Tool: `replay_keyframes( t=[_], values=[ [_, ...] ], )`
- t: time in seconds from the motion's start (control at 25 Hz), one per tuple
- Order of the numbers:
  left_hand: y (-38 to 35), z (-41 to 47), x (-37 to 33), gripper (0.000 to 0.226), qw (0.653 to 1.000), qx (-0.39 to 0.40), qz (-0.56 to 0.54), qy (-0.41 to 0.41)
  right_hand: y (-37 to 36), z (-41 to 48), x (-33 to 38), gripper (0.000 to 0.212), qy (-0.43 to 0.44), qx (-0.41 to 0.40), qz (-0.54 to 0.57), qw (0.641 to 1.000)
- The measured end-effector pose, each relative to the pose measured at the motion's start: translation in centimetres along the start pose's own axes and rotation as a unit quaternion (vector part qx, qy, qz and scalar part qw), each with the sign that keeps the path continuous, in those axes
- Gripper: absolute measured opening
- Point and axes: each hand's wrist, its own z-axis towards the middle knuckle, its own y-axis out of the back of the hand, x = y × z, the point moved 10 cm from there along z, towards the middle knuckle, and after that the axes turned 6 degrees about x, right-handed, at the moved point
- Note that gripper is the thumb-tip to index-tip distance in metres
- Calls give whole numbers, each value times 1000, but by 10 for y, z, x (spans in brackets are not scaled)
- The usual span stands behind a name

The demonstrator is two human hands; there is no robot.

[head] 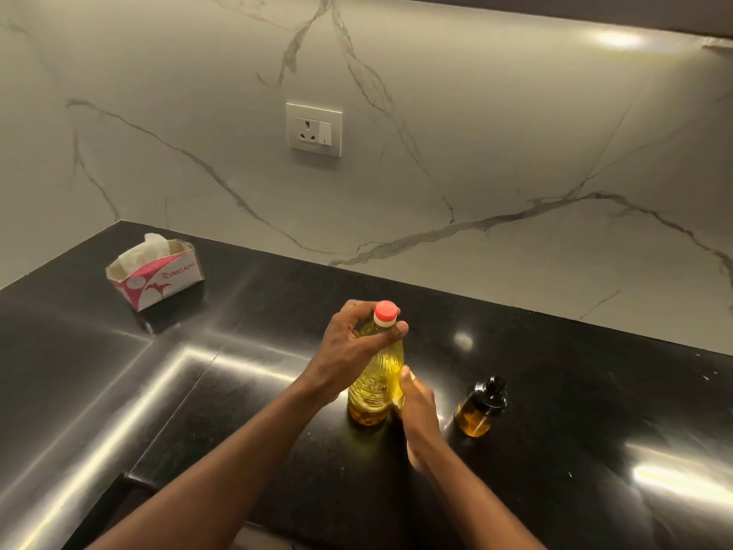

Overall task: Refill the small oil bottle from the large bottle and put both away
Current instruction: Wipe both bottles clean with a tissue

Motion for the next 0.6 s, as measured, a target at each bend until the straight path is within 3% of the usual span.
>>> replay_keyframes(
  t=[0.16, 0.32, 0.4, 0.6],
  values=[
    [3, 3, -19, 44, 997, 35, 55, -27, 4, 8, -4, 38, -70, -8, -41, 997],
    [8, 1, -27, 43, 994, 2, 102, -42, 0, 4, 60, 44, 88, 7, -68, 994],
    [9, -1, -24, 40, 994, -18, 99, -38, -4, -14, 47, 47, 124, -22, -77, 989],
    [7, -5, -20, 34, 991, -64, 119, -5, -7, -26, -25, 48, -9, -47, -176, 983]
  ],
)
